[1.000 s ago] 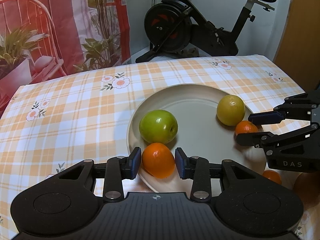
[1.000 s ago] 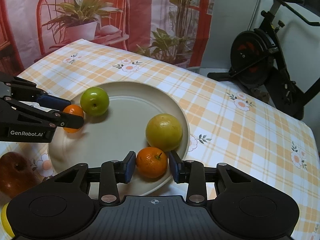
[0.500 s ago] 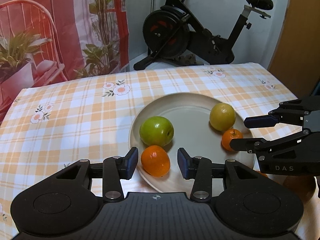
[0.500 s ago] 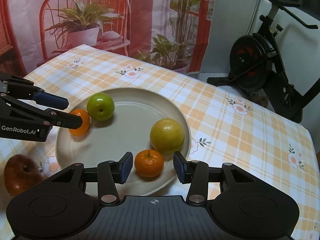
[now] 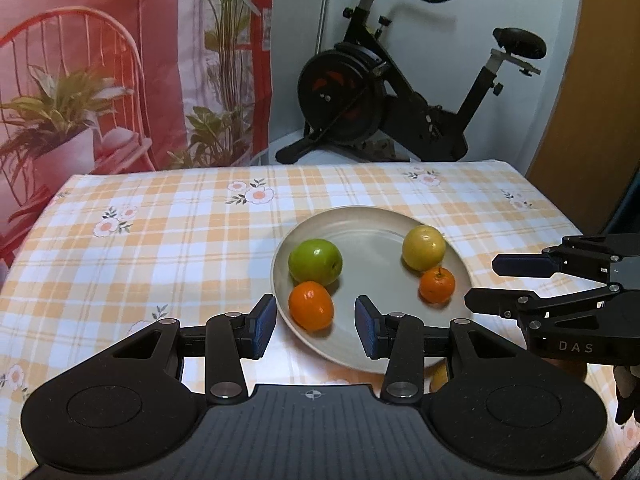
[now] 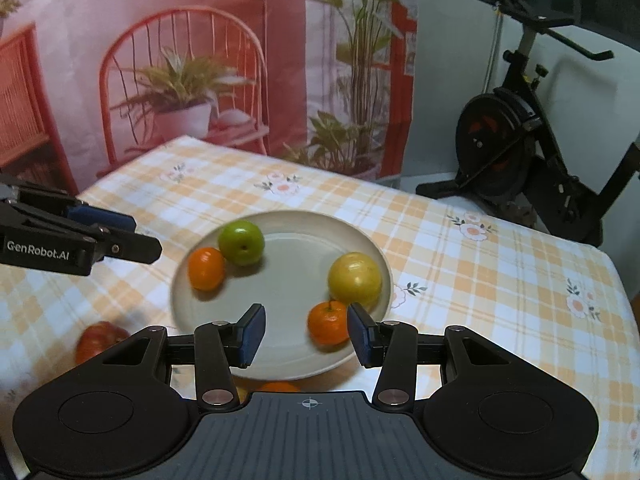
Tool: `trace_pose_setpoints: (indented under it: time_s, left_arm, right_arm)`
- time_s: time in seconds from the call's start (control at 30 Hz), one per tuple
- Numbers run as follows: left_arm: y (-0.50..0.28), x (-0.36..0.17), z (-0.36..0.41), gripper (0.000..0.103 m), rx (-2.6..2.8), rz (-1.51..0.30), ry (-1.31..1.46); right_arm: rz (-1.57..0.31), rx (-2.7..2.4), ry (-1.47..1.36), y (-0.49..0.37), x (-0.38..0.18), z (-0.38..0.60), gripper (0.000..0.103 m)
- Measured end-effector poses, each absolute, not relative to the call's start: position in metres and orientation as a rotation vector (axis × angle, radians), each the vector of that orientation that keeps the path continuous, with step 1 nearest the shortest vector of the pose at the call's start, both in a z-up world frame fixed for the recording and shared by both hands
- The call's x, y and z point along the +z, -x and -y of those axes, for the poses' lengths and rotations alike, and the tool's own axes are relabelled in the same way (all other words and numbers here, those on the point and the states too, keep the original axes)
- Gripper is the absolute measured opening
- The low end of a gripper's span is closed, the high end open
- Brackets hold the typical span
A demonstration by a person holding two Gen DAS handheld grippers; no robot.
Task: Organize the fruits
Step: 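Move both tools back to the fruit pile toward the red apple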
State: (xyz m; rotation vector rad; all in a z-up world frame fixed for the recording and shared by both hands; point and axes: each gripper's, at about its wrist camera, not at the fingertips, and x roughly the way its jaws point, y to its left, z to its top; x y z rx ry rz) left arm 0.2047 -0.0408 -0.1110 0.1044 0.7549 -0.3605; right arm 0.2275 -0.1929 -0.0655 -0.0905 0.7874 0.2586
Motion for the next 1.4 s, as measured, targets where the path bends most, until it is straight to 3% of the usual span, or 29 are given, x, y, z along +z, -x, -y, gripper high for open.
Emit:
trace_pose_setpoints:
  time_s: [0.43, 0.7, 1.4]
  left_arm:
    - [-0.171, -0.114, 0.034, 0.046, -0.359, -0.776, -0.110]
    - [-0.180, -0.134, 0.018, 0.046, -0.349, -0.884, -0.019]
    - [-0.186, -0.141, 0.007, 0.046, -0.391, -0.961, 0.063]
  right_arm:
    - [-0.731, 0.261, 0.005, -0.173, -0.061, 0.174, 0.042]
    - [-0.756, 0.290, 0.014, -0.168, -0.064, 0.155, 0.042]
    - [-0.797, 0.315, 0.028, -0.166, -0.073, 0.142, 0.042]
